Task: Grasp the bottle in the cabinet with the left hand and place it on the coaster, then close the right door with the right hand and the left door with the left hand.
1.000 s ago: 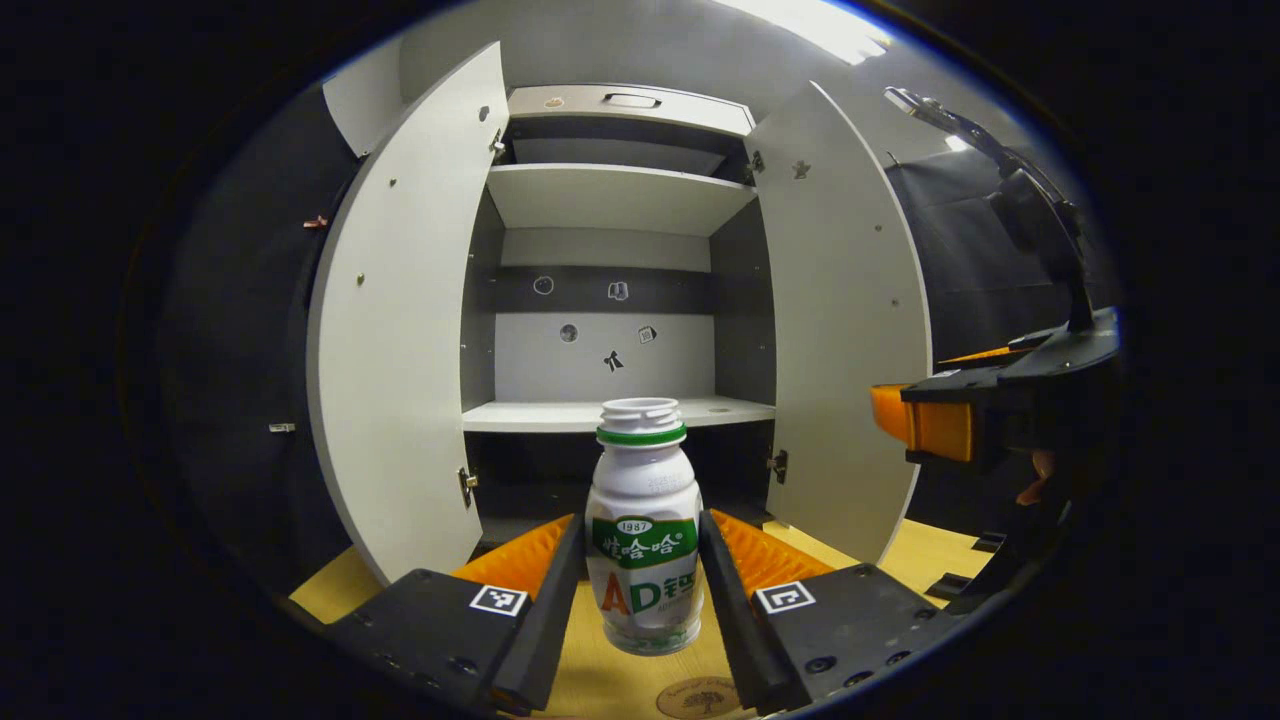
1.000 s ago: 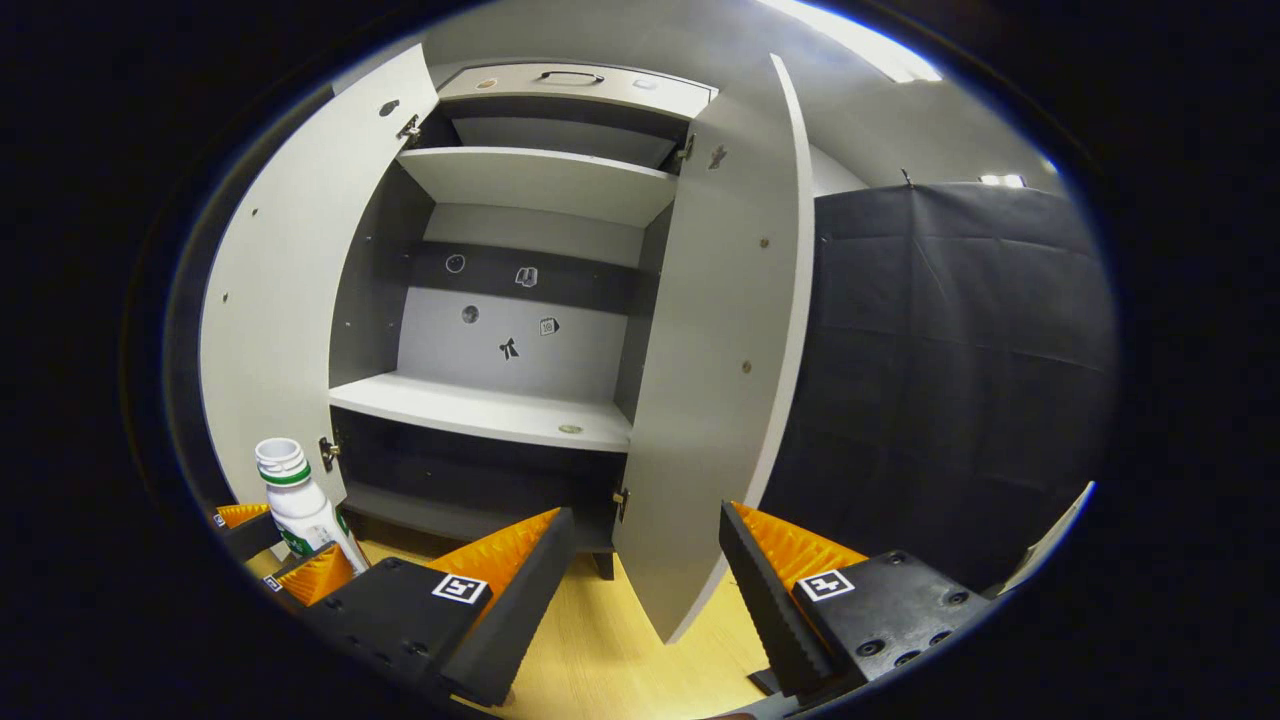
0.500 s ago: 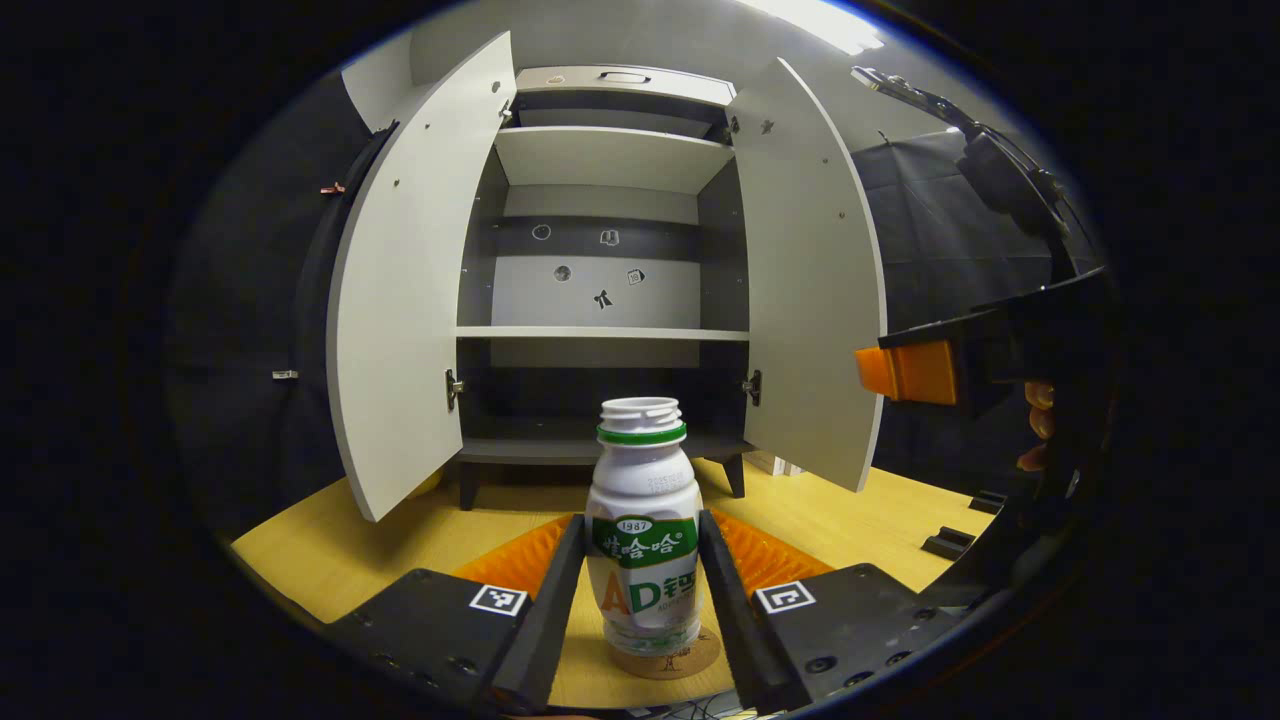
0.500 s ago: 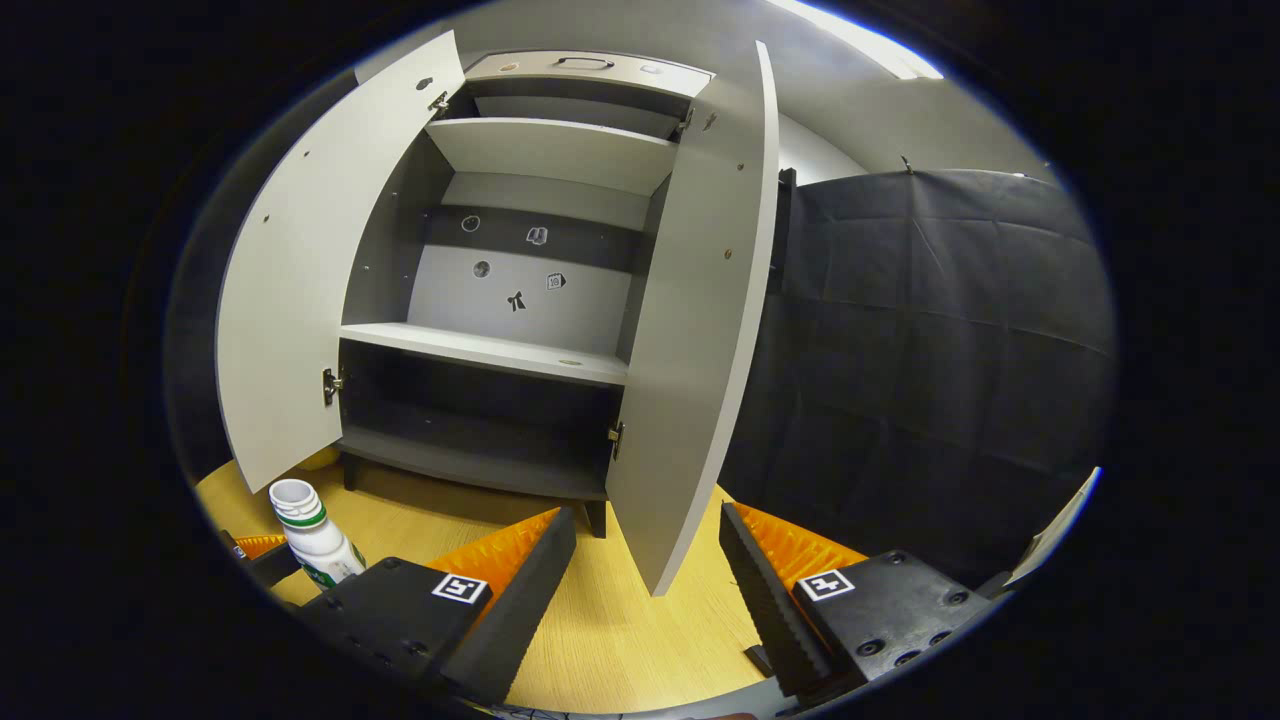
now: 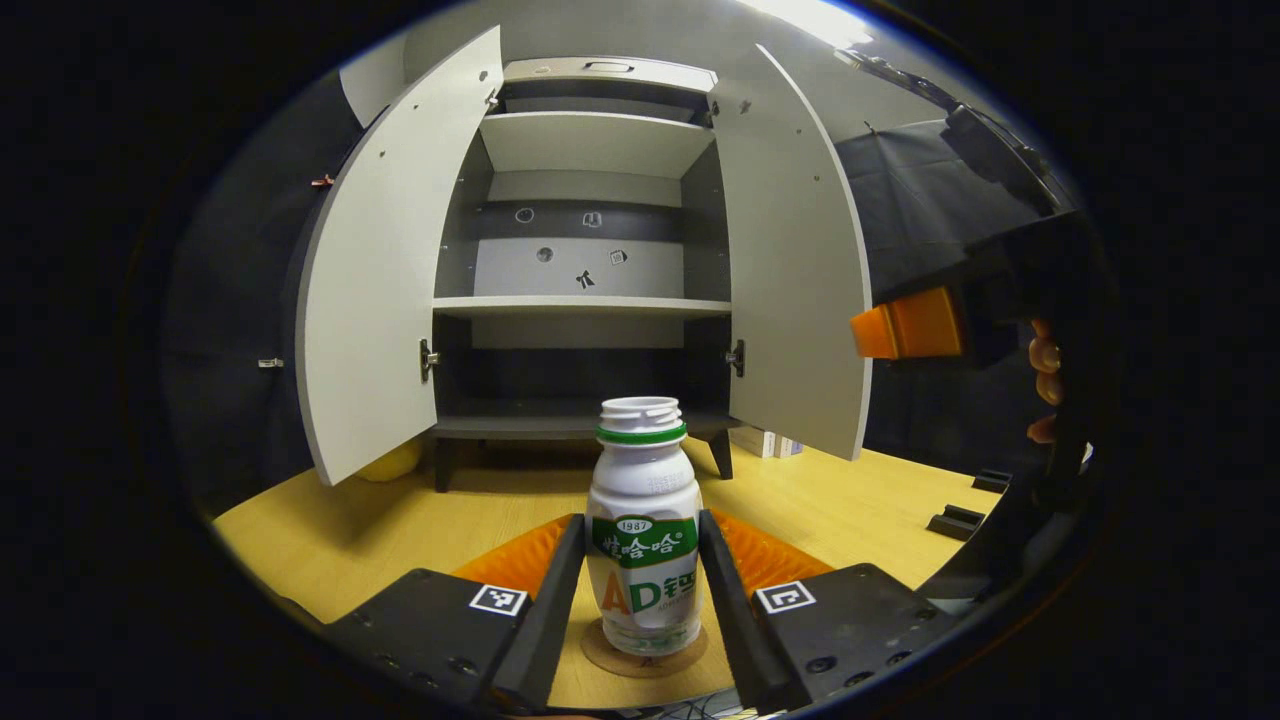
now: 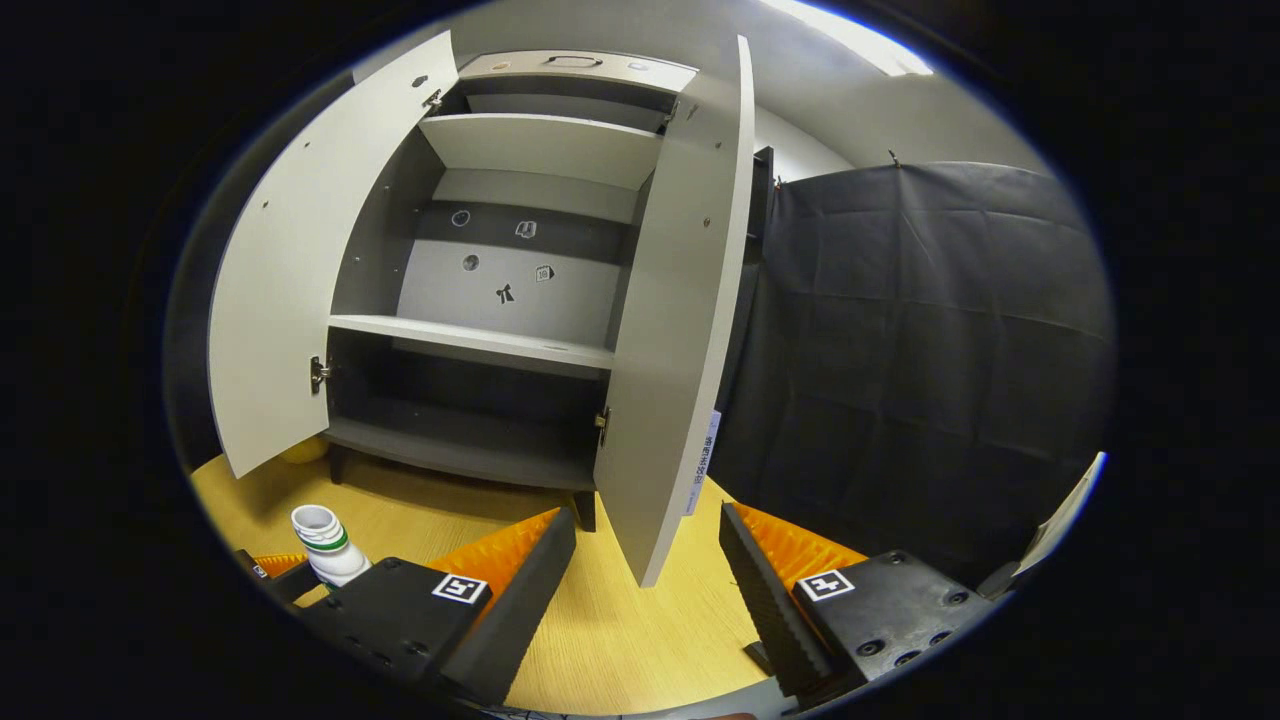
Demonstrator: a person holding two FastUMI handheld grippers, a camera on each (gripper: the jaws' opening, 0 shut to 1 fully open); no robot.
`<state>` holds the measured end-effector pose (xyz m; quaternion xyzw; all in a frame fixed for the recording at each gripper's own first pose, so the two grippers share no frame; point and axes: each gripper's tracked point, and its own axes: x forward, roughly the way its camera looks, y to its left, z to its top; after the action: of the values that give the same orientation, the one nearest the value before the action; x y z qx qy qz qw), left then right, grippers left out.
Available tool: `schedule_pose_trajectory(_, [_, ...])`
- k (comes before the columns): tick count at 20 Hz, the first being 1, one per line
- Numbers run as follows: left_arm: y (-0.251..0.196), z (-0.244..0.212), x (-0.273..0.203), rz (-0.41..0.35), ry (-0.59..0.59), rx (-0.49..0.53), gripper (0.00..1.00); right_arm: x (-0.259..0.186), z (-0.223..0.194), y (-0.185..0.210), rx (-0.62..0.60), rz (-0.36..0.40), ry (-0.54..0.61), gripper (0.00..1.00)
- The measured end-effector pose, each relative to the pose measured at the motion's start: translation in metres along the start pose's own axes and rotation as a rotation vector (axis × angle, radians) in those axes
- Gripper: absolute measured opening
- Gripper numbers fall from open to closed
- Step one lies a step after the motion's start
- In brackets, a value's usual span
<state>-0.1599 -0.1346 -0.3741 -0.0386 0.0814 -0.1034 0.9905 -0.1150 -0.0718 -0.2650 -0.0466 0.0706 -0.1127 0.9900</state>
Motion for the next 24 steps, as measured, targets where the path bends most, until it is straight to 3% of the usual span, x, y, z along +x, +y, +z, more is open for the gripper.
schedule_pose_trajectory(12, [0.001,-0.011,0.000,-0.010,-0.028,0.016,0.70,-0.004,-0.009,0.006,-0.015,0.020,0.011,0.96])
schedule_pose_trajectory(24, [0.006,0.001,0.010,-0.014,-0.023,0.019,0.87,0.001,-0.005,0.007,-0.024,0.015,0.041,0.96])
